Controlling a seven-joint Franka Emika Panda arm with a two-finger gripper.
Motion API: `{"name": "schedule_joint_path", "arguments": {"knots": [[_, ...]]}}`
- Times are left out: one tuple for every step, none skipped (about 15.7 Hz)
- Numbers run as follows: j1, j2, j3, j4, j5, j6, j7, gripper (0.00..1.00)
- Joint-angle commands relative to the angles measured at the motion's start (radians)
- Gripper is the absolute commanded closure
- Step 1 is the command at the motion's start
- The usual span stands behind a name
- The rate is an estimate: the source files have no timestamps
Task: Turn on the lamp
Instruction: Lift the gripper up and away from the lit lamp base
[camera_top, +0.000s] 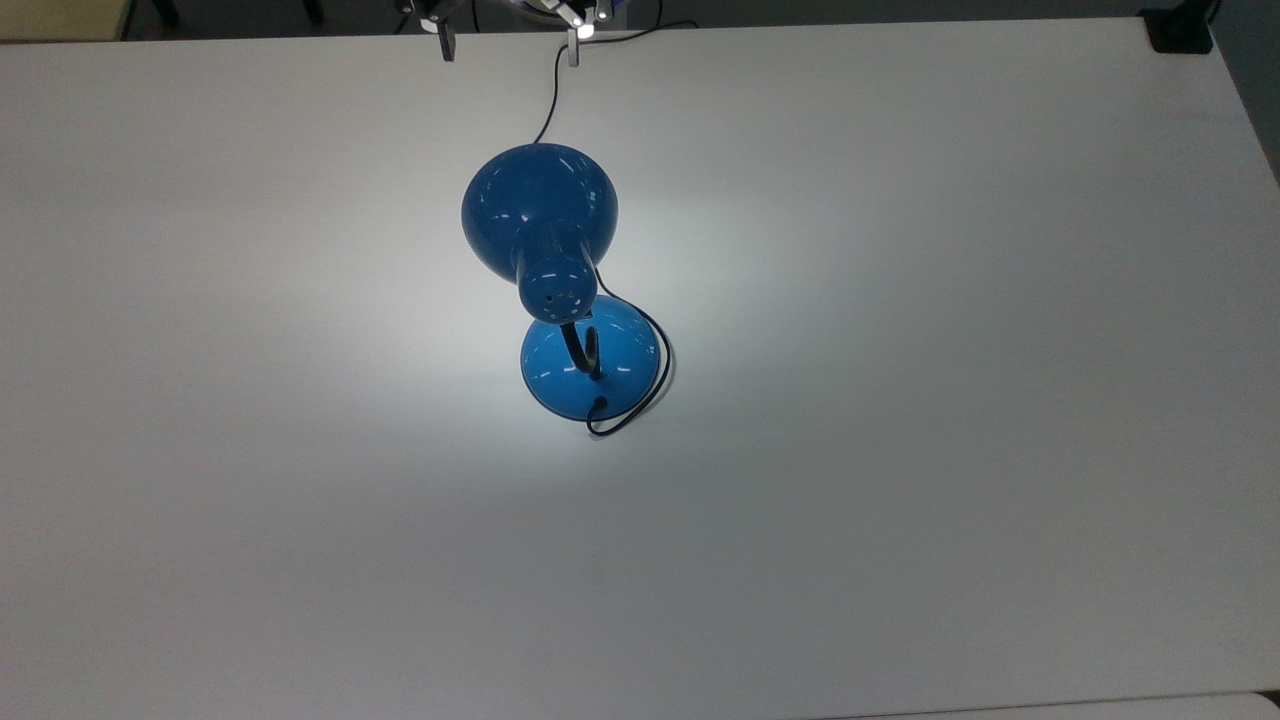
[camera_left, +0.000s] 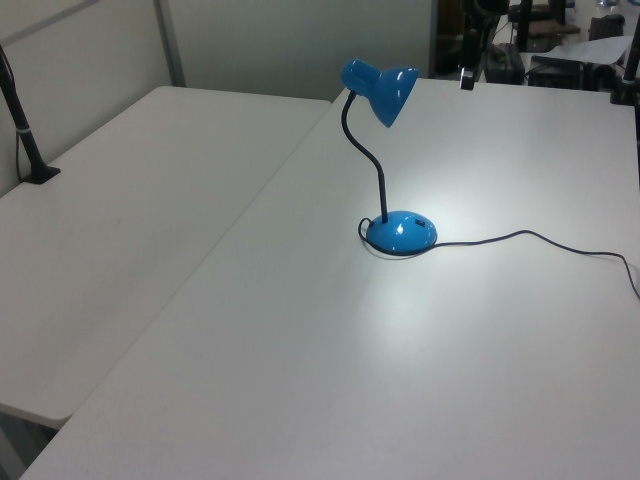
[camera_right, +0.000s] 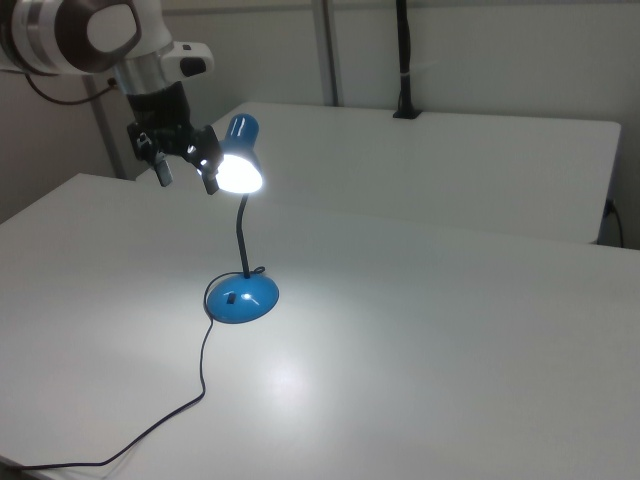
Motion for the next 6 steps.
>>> {"name": "schedule_joint_path", "arguments": {"knots": [[-0.024, 0.008, -0.003, 0.035, 0.015, -0.062, 0.0, 0.0], [-0.028, 0.008, -0.003, 0.037, 0.018, -0.063, 0.0, 0.0], [-0.029, 0.008, -0.003, 0.035, 0.018, -0.063, 0.0, 0.0], [-0.029, 0.011, -0.002, 0.037, 0.017, -0.062, 0.0, 0.0], [-0.031, 0.013, -0.003, 0.037, 0.018, -0.06, -0.006, 0.0], [-0.031, 0.012, -0.003, 0.037, 0.017, -0.063, -0.009, 0.0]]}}
